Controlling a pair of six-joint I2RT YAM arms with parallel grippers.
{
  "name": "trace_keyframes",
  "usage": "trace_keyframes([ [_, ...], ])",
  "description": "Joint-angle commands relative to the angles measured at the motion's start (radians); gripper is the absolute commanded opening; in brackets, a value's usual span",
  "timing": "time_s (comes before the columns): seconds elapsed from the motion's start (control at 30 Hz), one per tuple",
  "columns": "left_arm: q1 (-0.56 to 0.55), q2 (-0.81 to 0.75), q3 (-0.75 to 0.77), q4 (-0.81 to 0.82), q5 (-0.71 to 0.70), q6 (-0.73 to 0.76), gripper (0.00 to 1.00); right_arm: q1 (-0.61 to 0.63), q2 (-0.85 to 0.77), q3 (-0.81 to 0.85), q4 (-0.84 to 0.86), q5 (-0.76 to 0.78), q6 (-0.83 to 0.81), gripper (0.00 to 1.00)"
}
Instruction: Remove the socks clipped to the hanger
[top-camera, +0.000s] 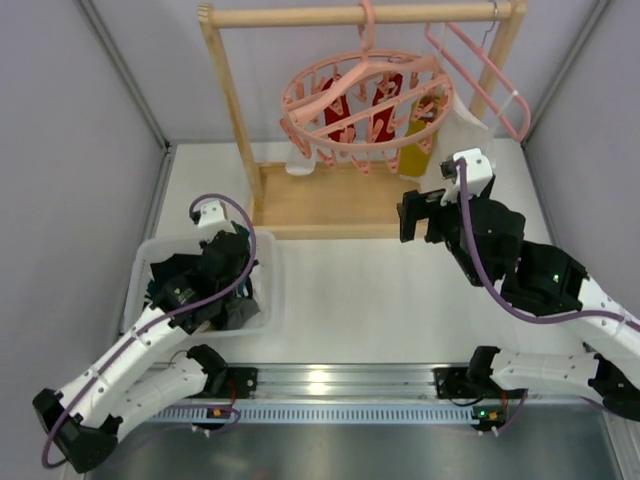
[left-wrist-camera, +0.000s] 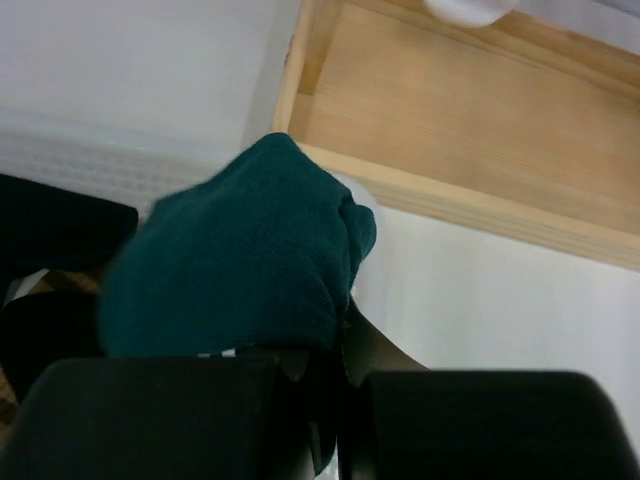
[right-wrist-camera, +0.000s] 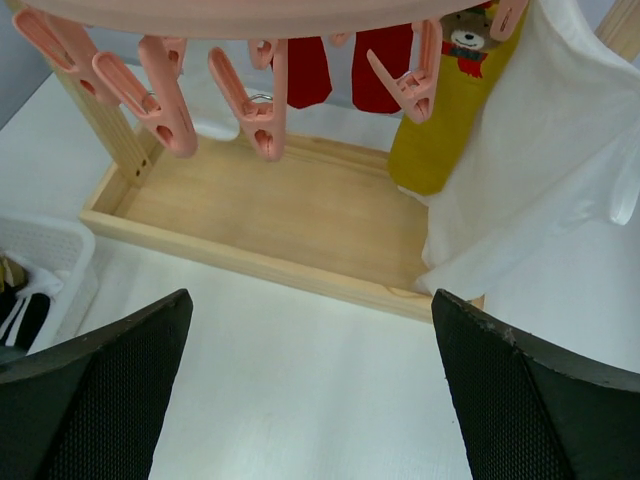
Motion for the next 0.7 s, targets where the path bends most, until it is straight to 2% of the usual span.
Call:
trace_keyframes([
  [0.0,0.137,-0.004,-0.009,-0.072,0.171,-0.009,0.00,-0.010,0.015,-0.019,-0.010,-0.015,0.027,0.99],
  [0.17,0.231,0.037,-0.044,-0.071,0.243,-0.012,0.03,-0.010,0.012,-0.039,0.005,-0.012,0.027,0.99],
  [0.27,0.231,0.039,-0.055,-0.069,0.255,-0.015,0.15,-0.010,0.018,-0.053,0.014,-0.009,0.024,0.99],
  [0.3,0.231,0.033,-0.058,-0.069,0.261,-0.017,0.28,-0.011,0.019,-0.055,0.016,-0.009,0.023,0.99],
  [0.37,0.232,0.004,-0.061,-0.071,0.261,-0.015,0.49,-0.019,0.023,-0.058,0.019,-0.011,0.026,0.99],
  [0.47,0.232,-0.057,-0.068,-0.069,0.279,-0.017,0.93,-0.037,0.019,-0.068,0.017,-0.018,0.030,0.99],
  [0.5,0.231,-0.070,-0.067,-0.069,0.286,-0.021,0.98,-0.044,0.018,-0.073,0.020,-0.023,0.030,0.99],
  [0.63,0.231,-0.095,-0.058,-0.024,0.358,-0.030,0.98,-0.109,-0.013,-0.116,0.051,-0.095,0.042,0.99],
  [0.67,0.231,-0.092,-0.062,0.016,0.437,-0.014,0.98,-0.122,-0.019,-0.140,0.056,-0.106,0.047,1.00],
])
